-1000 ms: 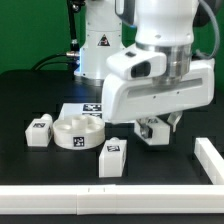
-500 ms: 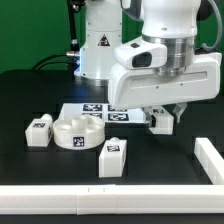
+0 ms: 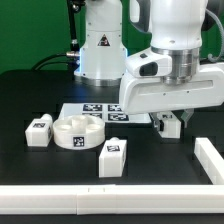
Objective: Assemble stool
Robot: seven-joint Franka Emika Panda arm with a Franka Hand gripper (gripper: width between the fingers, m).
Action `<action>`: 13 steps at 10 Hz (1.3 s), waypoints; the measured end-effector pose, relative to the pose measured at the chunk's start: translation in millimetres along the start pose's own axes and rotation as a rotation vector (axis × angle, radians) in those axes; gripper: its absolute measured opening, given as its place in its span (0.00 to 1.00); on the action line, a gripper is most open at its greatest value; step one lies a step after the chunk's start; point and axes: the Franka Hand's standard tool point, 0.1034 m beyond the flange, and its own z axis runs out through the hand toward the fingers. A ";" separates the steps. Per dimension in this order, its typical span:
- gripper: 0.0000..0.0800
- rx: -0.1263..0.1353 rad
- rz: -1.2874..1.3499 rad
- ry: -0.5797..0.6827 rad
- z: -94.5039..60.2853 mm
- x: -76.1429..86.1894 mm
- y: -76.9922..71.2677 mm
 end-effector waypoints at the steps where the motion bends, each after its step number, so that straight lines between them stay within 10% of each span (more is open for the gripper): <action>1: 0.60 0.000 0.000 -0.001 0.3 -0.2 -0.1; 4: 0.80 0.001 -0.007 -0.045 -37.2 14.8 24.6; 7: 0.81 0.023 -0.073 -0.060 -95.7 80.8 95.9; 9: 0.81 0.033 -0.093 -0.052 -78.4 106.5 131.0; 13: 0.81 0.029 -0.088 -0.050 -33.8 105.5 122.1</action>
Offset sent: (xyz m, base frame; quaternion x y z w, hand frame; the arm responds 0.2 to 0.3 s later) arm 0.0361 -0.0376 0.0664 0.0320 -0.0517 0.0148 0.9980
